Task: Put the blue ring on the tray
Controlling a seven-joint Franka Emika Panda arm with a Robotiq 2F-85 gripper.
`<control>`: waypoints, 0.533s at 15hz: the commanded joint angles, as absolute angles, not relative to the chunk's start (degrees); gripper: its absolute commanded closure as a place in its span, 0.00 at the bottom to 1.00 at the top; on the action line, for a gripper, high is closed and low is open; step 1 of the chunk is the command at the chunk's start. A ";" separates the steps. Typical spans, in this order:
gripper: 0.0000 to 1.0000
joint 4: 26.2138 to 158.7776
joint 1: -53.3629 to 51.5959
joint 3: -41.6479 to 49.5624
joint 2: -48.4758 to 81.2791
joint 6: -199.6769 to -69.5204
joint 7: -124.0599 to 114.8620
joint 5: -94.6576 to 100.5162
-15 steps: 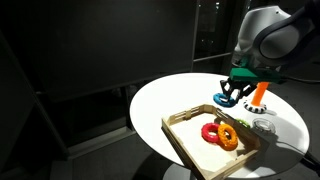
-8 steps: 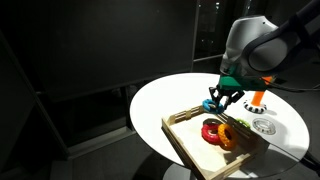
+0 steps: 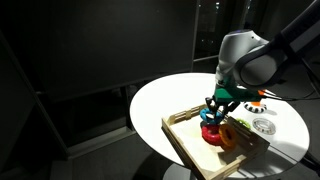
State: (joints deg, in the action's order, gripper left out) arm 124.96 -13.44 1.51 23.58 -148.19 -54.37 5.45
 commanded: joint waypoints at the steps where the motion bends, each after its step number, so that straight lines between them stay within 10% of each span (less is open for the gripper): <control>1: 0.86 122.72 -14.20 2.44 25.35 -147.39 -53.96 6.13; 2: 0.42 122.50 -14.15 2.38 25.39 -147.18 -53.72 5.93; 8: 0.02 122.36 -13.27 1.48 24.20 -145.90 -51.36 4.65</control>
